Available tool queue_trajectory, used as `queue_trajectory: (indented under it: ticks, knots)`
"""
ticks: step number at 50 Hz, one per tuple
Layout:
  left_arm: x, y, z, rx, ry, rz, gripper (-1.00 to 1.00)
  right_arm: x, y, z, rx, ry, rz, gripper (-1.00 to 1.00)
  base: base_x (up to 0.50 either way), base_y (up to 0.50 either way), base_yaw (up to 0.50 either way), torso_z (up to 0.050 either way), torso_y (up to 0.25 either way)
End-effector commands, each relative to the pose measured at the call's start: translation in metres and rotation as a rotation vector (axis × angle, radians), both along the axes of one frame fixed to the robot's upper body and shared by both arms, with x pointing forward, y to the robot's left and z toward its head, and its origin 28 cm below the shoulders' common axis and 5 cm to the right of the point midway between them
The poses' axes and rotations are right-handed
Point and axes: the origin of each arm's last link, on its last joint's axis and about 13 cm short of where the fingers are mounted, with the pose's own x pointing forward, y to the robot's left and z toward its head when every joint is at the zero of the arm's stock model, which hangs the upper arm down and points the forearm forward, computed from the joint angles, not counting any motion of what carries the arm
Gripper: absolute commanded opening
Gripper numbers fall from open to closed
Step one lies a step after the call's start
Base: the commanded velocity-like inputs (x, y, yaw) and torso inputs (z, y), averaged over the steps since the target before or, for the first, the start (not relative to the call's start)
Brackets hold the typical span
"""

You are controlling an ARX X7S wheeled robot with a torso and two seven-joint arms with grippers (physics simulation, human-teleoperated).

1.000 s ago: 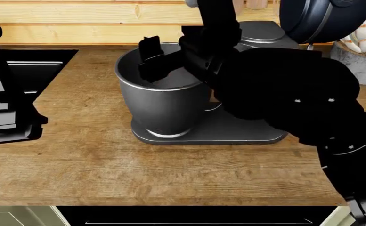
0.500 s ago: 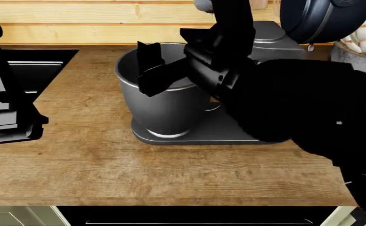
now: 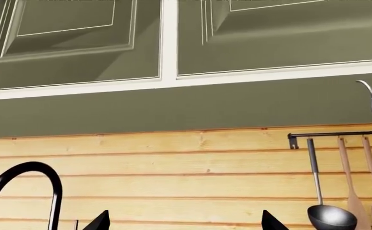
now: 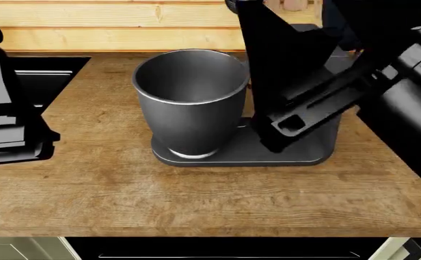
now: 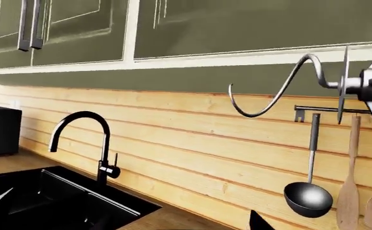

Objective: Place the cake in the stand mixer bowl.

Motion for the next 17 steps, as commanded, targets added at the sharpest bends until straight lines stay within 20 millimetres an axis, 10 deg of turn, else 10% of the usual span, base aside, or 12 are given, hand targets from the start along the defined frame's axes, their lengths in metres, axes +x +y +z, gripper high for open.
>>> queue_trajectory:
  ticks: [1,17]
  knots:
    - [0.001,-0.002,0.004,-0.001,-0.035,-0.019,1.00,-0.063,-0.034,0.020,0.104,-0.211,-0.102,1.00,0.00,0.00,0.00,0.000,0.000]
    - [-0.012,0.000,0.021,0.020,-0.102,-0.003,1.00,-0.139,-0.059,0.043,0.201,-0.504,-0.269,1.00,0.00,0.00,0.00,0.000,0.000]
